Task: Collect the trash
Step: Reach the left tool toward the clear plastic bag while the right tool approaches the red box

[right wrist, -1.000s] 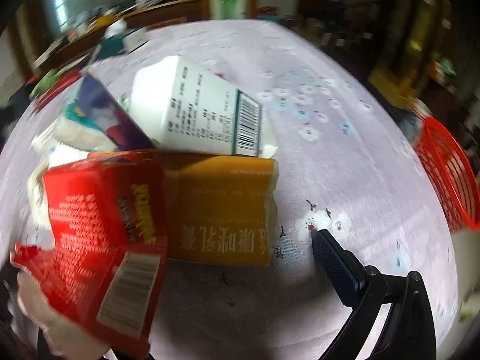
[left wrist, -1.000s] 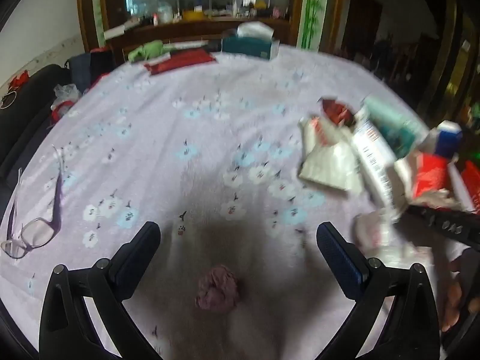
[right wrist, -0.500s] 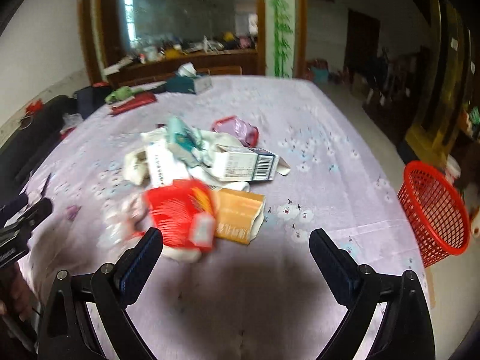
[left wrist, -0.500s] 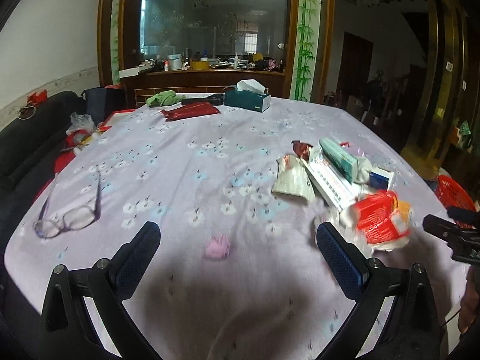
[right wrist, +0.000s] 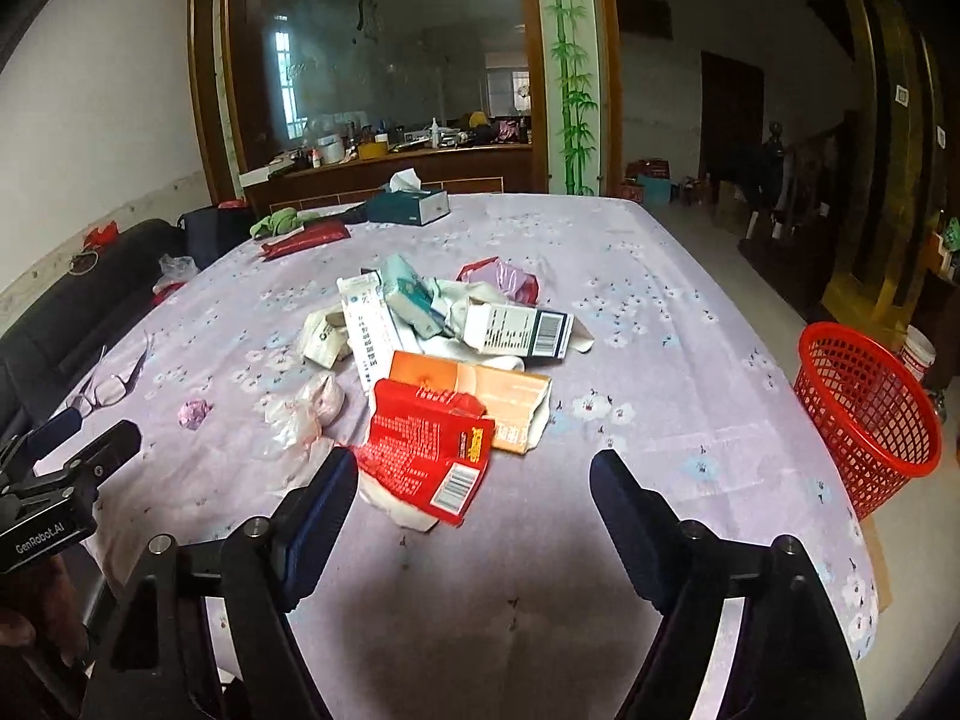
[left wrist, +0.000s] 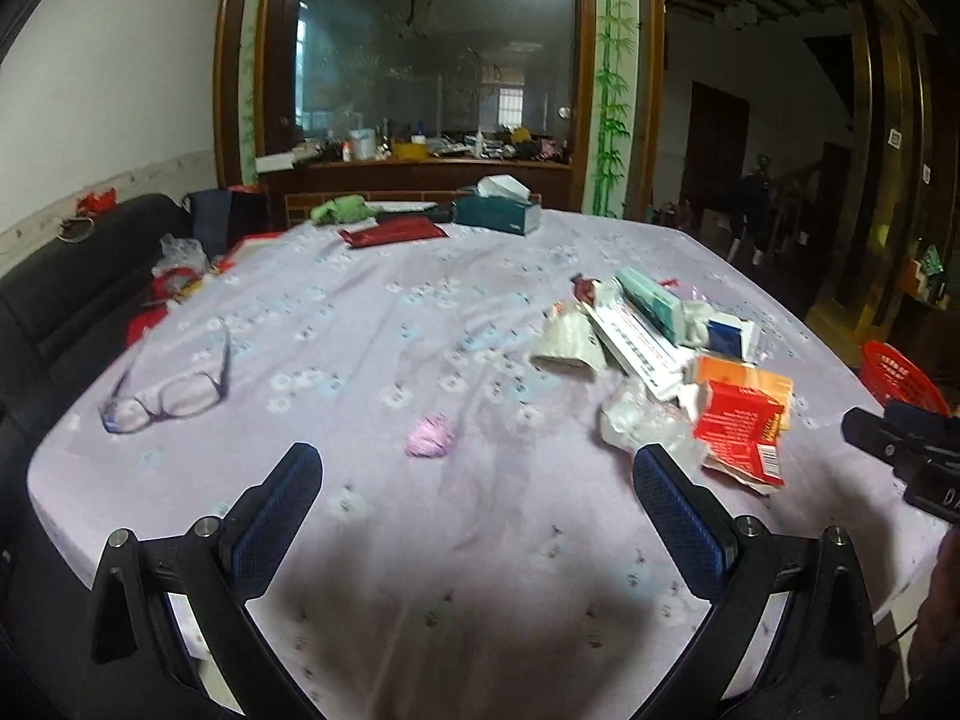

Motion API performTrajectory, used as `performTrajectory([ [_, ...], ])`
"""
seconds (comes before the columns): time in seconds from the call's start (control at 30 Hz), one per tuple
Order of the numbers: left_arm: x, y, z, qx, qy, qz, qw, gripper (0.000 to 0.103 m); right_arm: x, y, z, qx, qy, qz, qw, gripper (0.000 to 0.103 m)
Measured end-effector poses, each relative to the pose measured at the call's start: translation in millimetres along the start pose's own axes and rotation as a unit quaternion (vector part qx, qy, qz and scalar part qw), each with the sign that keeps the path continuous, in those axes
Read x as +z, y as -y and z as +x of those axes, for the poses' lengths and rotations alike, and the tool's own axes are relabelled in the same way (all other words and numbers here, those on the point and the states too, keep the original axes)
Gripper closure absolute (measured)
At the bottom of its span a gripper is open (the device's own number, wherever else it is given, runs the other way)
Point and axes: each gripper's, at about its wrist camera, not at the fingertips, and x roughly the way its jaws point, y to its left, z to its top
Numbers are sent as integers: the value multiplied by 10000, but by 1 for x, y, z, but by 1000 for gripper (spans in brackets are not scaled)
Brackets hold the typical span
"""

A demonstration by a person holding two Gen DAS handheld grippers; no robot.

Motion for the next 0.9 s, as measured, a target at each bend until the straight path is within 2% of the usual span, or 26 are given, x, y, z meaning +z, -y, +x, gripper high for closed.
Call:
performTrajectory([
  [0.23,-4,16,-1,-59,1,184,9998,0,-6,4,-5,-222,-27,5,9997,20],
  [0.9,-8,22,7,-162,-240,239,9993,0,-11,4,-1,-253,-141,-23,9996,20],
])
